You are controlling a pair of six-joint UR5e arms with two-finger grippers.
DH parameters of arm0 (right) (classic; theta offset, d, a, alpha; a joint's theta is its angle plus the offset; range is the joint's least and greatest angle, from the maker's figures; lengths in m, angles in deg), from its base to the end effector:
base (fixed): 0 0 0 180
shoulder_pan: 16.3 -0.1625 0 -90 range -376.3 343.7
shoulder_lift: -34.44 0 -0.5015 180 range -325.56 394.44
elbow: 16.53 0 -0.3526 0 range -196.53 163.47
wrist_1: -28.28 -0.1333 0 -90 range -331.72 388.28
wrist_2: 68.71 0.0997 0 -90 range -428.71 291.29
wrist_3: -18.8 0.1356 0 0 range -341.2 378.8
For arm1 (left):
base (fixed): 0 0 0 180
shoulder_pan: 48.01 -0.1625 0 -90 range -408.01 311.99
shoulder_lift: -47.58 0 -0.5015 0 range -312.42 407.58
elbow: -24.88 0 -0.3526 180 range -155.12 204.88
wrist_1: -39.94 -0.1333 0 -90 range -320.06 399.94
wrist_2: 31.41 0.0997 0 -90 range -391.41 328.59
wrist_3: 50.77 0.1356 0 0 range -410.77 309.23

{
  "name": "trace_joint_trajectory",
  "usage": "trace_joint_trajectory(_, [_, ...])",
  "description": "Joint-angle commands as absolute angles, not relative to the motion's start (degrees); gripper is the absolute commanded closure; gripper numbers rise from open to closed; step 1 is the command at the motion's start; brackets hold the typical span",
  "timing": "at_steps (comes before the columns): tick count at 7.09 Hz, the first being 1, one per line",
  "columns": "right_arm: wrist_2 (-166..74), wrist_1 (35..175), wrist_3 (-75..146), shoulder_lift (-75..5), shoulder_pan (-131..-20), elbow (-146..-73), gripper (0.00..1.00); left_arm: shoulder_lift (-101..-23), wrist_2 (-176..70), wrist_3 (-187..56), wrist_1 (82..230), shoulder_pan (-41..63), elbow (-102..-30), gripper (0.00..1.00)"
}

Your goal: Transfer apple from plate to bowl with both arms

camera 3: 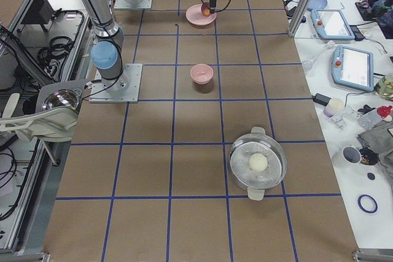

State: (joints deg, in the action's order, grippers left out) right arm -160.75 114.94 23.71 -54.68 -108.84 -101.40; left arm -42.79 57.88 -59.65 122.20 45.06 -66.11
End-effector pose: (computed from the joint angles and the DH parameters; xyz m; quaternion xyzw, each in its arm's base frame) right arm 0.1488 -0.4550 0.5562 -0.0208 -0.9996 0.0091 0.0172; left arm -0.1600 -0.4620 0.5319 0.0503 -0.9972 0.0547 0.0119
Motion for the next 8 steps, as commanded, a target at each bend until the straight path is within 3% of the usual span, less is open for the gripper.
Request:
trace_joint_trajectory(1, [-160.9, 115.0, 23.0, -54.5, -108.2, -101.4, 0.0, -42.9, 57.9, -59.6, 122.7, 45.1, -66.2, 0.0])
trace_joint_trajectory(8, [-160.8, 115.0, 23.1, -54.4, -108.0, -102.8, 0.0, -43.4, 58.0, -59.6, 122.6, 45.1, -66.3, 0.0])
